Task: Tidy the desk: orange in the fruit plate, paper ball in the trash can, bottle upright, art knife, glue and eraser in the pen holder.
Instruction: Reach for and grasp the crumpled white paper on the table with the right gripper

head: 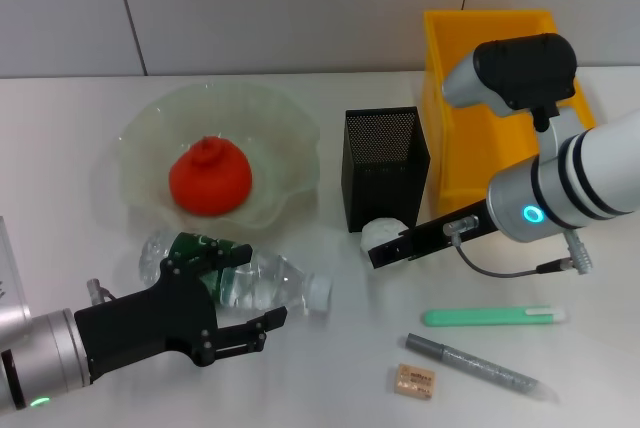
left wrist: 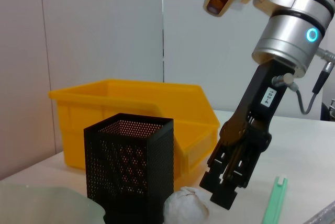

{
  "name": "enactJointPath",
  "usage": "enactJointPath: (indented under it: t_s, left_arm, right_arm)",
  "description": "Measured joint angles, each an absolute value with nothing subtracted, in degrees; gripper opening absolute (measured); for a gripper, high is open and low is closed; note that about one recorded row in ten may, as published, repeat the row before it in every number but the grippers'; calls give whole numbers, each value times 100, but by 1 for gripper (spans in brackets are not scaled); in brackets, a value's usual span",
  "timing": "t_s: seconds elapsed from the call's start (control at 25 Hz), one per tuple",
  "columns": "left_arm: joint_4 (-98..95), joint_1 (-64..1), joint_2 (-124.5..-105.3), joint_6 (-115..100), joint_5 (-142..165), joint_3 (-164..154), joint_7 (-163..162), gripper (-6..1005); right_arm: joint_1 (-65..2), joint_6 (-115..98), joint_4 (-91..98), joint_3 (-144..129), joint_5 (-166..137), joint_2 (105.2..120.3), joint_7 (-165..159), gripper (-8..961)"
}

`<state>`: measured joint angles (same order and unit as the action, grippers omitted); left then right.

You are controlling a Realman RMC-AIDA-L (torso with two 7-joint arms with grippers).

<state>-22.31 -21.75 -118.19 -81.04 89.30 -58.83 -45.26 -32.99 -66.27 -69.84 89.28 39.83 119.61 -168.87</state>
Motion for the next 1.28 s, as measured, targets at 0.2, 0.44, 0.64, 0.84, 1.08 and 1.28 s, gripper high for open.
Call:
enactJointPath:
  t_s: [0.2,0.44,0.64,0.84,1.08,1.28]
  left_arm:
    - [-2240,-2170,-11811,-8104,8931,-5883,-4526,848]
    - [-2244,-2163,-11810,-8104,8930,-5881,-4526,848]
    - [-2243,-2146,-11813,-8104,8929,-5888,-4526,848]
    - [-2241,-2142,-11812,-8108,8929,-5902,-4526,847]
    - [-2241,-2136,-11806,-8116,8929,-5935,-4523,847]
    - [-2241,-2134,-11803,-8119,8930,-5944,-4518,847]
  right_arm:
    - [-3333,-6310,-6803,8863,4009,11963,-16892,728]
    - [-3509,-6051,-6438,8827,4101,11958,-16880,712]
    - [-3670,-5876,-6133,8721,4236,11940,-16856,698]
    - [-3703,-5864,-6020,8747,4246,11933,-16840,685]
    - [-3716,-5846,-5874,8773,4479,11928,-16634,669]
    - [-3683,-5848,-5886,8773,4551,11926,-16583,567]
